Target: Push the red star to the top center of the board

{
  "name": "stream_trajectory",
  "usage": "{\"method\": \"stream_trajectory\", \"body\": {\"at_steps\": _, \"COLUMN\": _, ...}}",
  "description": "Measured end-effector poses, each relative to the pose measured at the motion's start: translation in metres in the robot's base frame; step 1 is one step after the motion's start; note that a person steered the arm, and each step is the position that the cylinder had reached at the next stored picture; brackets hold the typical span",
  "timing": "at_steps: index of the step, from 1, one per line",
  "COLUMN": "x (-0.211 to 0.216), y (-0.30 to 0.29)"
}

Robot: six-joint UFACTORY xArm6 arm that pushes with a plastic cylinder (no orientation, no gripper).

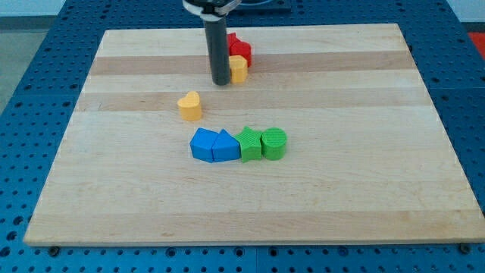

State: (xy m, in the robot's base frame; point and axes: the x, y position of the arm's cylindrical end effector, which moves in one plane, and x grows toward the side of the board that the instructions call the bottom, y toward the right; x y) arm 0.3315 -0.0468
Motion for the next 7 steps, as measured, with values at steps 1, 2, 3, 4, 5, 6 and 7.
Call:
{"method": "stream_trajectory", "body": {"at_steps": 1, "x": -0.002, "y": 0.007}}
{"method": "stream_trajectory", "body": {"at_steps": 2, "x": -0.002, "y": -0.006}}
{"method": "stream_trajectory", "body": {"at_steps": 3, "x": -0.013, "y": -0.031}}
{"method": "stream_trajectory", "body": {"at_steps": 4, "x": -0.037, "y": -0.033}}
{"method": "stream_trajectory", "body": {"at_steps": 5, "x": -0.056, "y": -0.033}}
{"method": "stream_trajectory", "body": {"at_steps": 6, "x": -0.069, "y": -0.033}}
{"method": "stream_trajectory", "body": {"at_steps": 7, "x": -0.079, "y": -0.033}}
